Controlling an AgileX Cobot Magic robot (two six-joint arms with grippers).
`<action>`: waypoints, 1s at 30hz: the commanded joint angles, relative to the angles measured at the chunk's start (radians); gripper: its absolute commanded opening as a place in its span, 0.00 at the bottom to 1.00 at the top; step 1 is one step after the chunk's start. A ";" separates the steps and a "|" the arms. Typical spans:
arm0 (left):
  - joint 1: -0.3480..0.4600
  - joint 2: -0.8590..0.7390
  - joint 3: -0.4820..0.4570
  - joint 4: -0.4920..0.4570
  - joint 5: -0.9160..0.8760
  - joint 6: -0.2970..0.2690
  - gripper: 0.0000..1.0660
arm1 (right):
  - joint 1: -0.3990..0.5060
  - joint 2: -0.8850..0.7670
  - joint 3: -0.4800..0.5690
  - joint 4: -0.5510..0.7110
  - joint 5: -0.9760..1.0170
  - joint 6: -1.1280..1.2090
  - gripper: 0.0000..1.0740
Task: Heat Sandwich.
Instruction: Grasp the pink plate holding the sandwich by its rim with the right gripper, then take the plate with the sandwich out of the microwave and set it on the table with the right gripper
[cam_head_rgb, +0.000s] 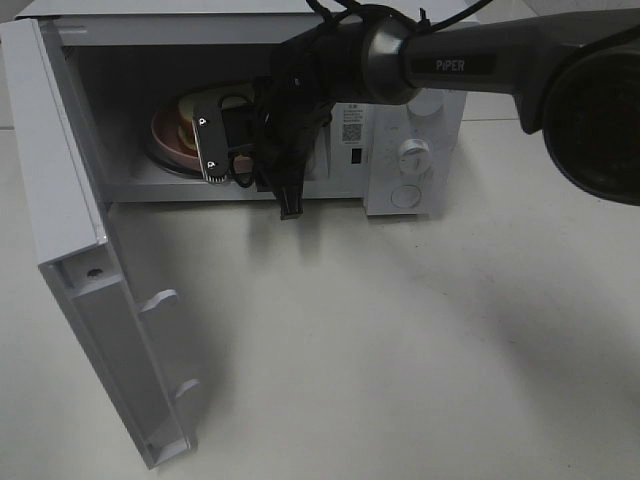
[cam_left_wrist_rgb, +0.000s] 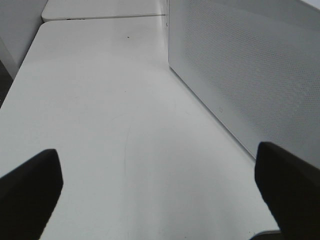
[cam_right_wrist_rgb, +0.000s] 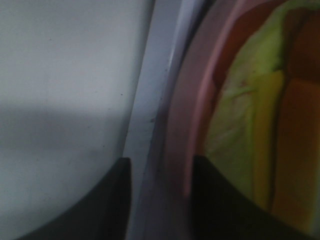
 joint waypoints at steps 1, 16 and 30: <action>0.004 -0.023 0.002 -0.001 -0.008 -0.001 0.94 | 0.004 -0.006 -0.006 -0.002 0.016 0.079 0.00; 0.004 -0.023 0.002 -0.001 -0.008 -0.001 0.94 | 0.004 -0.019 -0.004 0.001 0.045 0.047 0.00; 0.004 -0.023 0.002 0.000 -0.008 -0.001 0.94 | 0.004 -0.087 0.049 0.050 0.062 -0.123 0.00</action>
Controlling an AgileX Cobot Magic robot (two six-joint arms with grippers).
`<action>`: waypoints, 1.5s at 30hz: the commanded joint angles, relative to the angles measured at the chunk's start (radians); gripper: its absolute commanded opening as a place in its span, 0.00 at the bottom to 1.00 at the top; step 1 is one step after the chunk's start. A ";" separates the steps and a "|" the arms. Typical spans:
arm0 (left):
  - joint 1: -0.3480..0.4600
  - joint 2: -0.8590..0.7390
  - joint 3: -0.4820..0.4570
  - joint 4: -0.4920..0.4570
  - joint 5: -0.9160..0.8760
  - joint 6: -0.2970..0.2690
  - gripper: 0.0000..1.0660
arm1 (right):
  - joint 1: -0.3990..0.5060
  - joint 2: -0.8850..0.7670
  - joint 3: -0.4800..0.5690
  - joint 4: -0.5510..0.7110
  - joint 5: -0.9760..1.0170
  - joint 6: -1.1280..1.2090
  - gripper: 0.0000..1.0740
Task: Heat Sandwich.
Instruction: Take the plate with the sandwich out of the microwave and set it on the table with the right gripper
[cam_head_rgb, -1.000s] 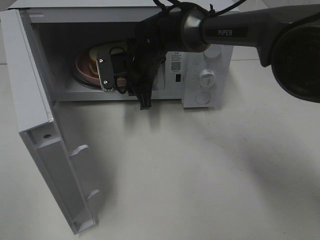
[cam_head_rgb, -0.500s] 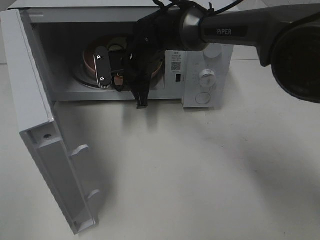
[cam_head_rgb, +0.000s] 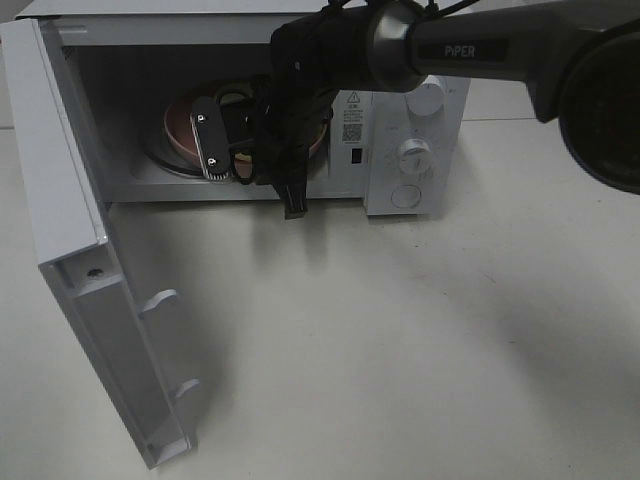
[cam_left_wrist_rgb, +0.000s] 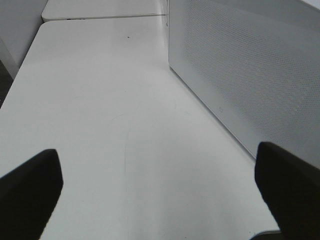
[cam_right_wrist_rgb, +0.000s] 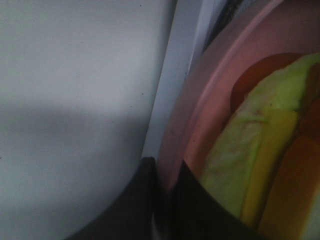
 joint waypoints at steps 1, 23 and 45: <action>0.004 -0.023 0.002 0.000 -0.008 -0.001 0.94 | 0.001 -0.059 0.047 0.008 -0.011 -0.071 0.00; 0.004 -0.023 0.002 0.000 -0.008 -0.001 0.94 | 0.012 -0.267 0.326 0.039 -0.092 -0.179 0.00; 0.004 -0.023 0.002 0.000 -0.008 -0.001 0.94 | 0.084 -0.434 0.575 0.055 -0.138 -0.202 0.00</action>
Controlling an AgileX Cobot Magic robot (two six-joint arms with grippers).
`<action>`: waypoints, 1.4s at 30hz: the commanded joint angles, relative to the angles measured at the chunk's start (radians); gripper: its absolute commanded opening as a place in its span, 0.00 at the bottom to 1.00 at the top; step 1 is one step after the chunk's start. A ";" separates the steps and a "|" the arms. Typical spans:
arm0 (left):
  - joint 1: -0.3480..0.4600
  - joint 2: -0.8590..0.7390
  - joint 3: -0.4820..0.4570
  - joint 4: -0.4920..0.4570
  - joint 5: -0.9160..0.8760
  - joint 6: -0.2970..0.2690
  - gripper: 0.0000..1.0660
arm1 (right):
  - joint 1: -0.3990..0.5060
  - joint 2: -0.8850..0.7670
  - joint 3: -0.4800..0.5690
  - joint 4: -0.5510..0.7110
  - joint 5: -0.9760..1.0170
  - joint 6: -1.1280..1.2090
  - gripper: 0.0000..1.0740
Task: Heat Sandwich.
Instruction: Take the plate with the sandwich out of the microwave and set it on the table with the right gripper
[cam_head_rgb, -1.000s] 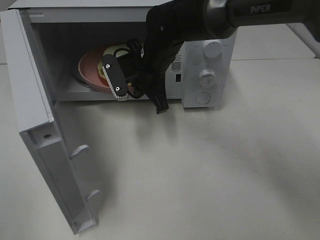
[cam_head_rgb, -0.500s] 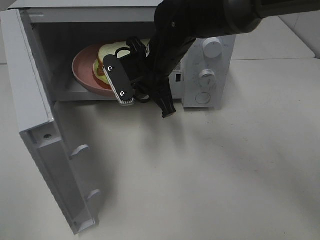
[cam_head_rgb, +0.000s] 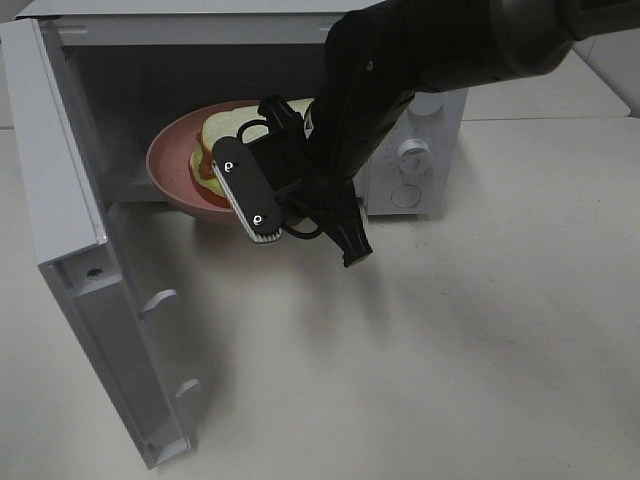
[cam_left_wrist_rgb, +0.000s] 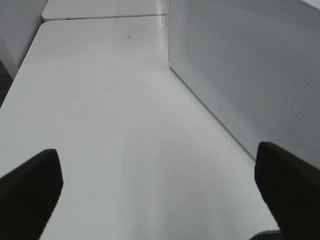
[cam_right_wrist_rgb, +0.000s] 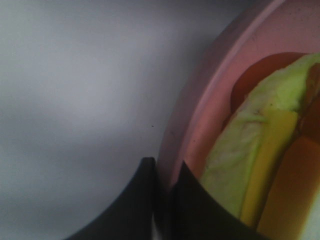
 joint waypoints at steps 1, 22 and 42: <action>0.004 -0.023 0.002 0.000 -0.008 -0.001 0.94 | 0.017 -0.038 0.025 0.001 -0.033 0.000 0.00; 0.004 -0.023 0.002 0.000 -0.008 -0.001 0.94 | 0.037 -0.277 0.327 0.005 -0.090 0.011 0.00; 0.004 -0.023 0.002 0.000 -0.008 -0.001 0.94 | 0.037 -0.567 0.608 -0.006 -0.088 0.102 0.00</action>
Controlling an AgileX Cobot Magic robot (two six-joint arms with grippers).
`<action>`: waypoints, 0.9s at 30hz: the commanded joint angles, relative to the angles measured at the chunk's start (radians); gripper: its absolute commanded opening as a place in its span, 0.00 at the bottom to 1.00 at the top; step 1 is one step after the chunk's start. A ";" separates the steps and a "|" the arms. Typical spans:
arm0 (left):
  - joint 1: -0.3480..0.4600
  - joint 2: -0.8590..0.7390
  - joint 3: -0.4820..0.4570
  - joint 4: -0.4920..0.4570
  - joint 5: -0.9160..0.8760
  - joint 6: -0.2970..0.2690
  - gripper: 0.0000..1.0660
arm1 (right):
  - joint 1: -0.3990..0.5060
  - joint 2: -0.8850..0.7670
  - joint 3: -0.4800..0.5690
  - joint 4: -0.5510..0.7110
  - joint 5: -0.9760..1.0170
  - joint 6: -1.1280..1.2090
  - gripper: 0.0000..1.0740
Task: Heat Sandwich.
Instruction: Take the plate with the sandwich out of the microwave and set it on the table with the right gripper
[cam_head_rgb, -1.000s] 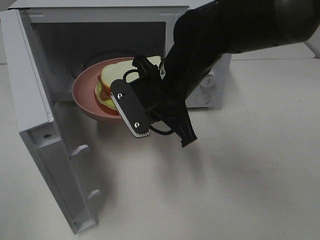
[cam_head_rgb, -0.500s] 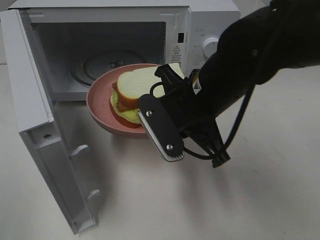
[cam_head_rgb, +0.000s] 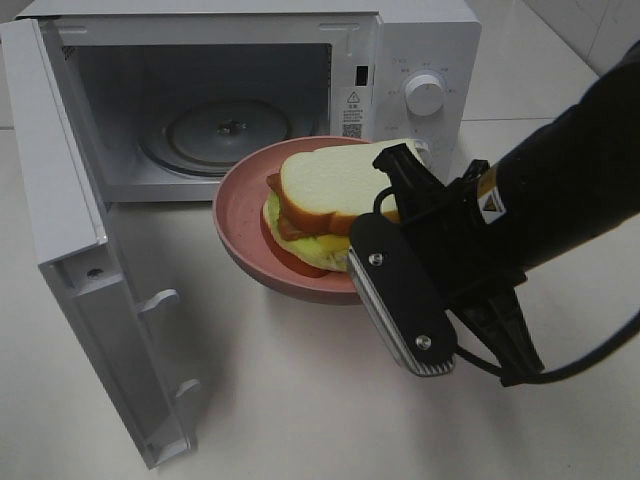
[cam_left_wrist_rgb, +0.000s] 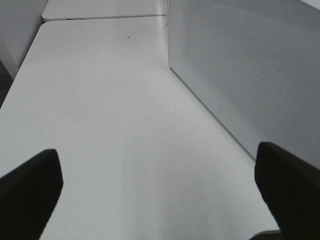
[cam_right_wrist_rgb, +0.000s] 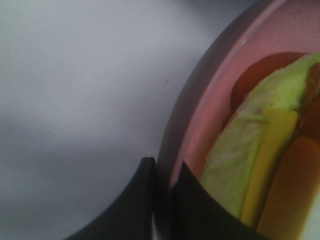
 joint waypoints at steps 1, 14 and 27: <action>0.004 -0.023 0.002 0.000 -0.008 -0.001 0.94 | 0.005 -0.060 0.042 -0.023 -0.018 0.057 0.00; 0.004 -0.023 0.002 0.000 -0.008 -0.001 0.94 | 0.005 -0.257 0.169 -0.179 0.065 0.288 0.00; 0.004 -0.023 0.002 0.000 -0.008 -0.001 0.94 | 0.005 -0.352 0.198 -0.322 0.249 0.687 0.01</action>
